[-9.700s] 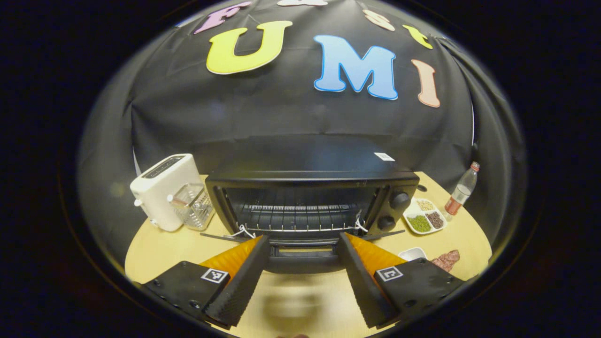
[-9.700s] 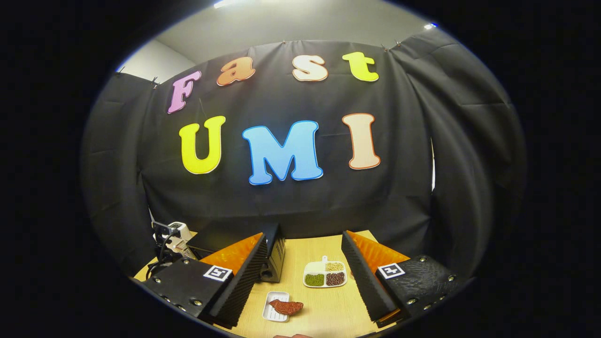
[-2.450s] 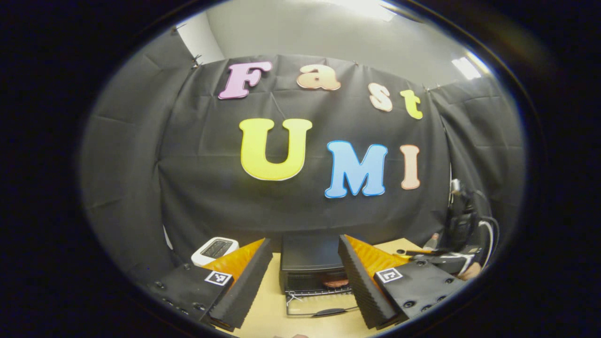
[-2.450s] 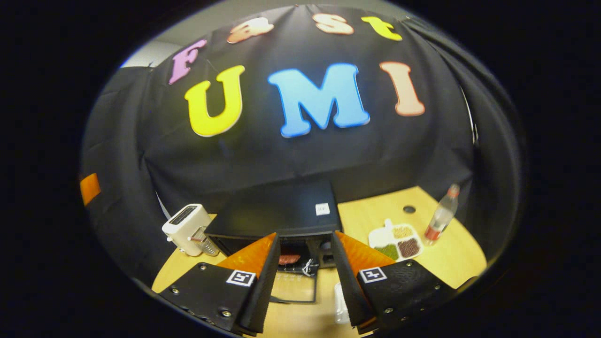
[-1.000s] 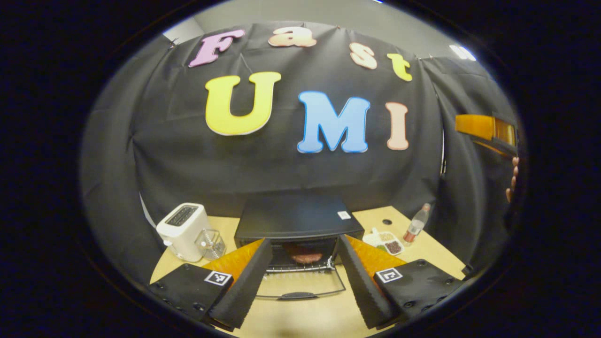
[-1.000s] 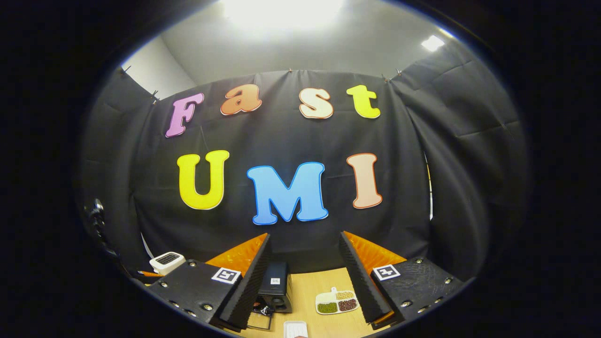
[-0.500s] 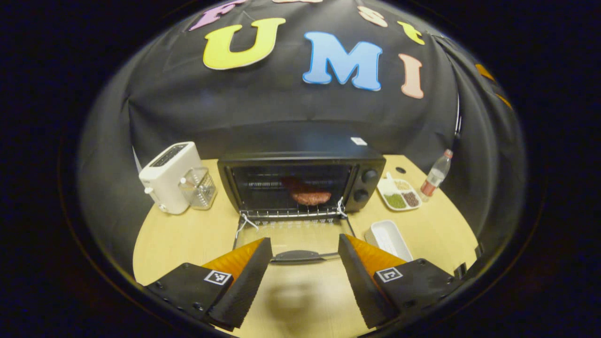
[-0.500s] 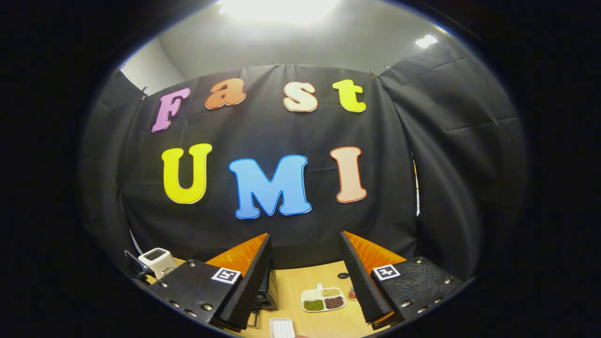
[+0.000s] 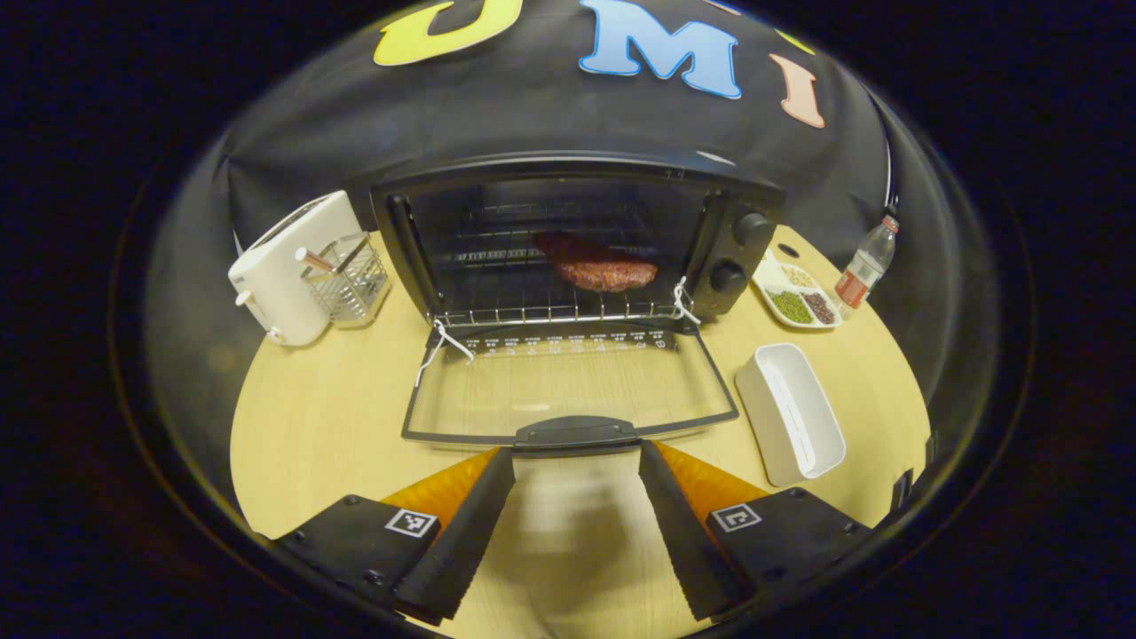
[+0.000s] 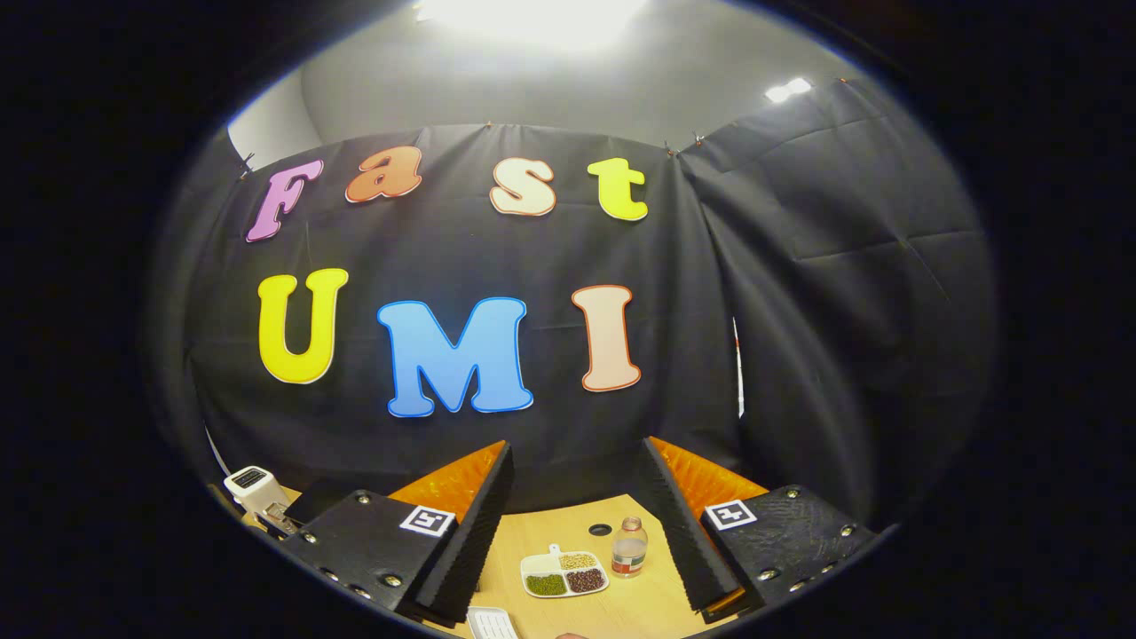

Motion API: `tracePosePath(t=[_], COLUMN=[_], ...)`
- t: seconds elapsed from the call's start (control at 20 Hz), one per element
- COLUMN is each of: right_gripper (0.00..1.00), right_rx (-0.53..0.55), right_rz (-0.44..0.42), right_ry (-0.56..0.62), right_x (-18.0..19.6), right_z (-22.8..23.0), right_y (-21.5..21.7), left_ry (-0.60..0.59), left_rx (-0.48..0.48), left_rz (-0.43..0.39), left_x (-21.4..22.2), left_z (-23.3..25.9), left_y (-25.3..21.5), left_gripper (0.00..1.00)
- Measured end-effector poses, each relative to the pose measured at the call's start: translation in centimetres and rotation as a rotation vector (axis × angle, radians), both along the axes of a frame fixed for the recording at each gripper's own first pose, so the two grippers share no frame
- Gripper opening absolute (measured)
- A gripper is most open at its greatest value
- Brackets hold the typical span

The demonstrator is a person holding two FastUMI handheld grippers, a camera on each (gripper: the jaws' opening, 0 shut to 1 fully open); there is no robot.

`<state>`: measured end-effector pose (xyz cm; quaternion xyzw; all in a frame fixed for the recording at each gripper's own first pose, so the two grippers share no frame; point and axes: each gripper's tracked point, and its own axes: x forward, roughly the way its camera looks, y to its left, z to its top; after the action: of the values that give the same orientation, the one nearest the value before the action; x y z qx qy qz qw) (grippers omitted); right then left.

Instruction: Open the electric oven with the left hand, put the food in, and close the electric oven.

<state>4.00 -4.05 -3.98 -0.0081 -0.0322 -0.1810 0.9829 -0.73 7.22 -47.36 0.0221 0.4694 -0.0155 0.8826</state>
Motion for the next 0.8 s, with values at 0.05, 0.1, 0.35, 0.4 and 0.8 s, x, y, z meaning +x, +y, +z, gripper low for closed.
tracePosePath(t=[0.05,0.1,0.35,0.4,0.8], right_gripper=[0.87,0.88,0.88,0.87,0.87], right_rx=[0.003,0.003,-0.007,-0.006,-0.006], right_rz=[-0.004,-0.008,-0.022,-0.023,-0.022], right_ry=[0.002,0.004,0.017,0.019,0.035], right_x=[0.1,0.0,0.2,0.3,0.6], right_z=[0.0,-0.2,-0.4,-0.5,-0.8], right_y=[-0.2,-0.3,-0.9,-0.9,-0.6], left_ry=[0.019,0.039,0.125,0.143,0.231], left_rx=[0.013,0.026,0.042,0.038,0.011], left_rz=[-0.014,-0.023,-0.037,-0.033,0.012], left_x=[-0.3,-0.3,-0.7,-0.8,-0.3], left_z=[-1.1,-1.7,-4.2,-4.6,-6.6], left_y=[0.5,0.5,0.3,0.3,0.7], left_gripper=[0.96,0.96,0.92,1.00,1.00])
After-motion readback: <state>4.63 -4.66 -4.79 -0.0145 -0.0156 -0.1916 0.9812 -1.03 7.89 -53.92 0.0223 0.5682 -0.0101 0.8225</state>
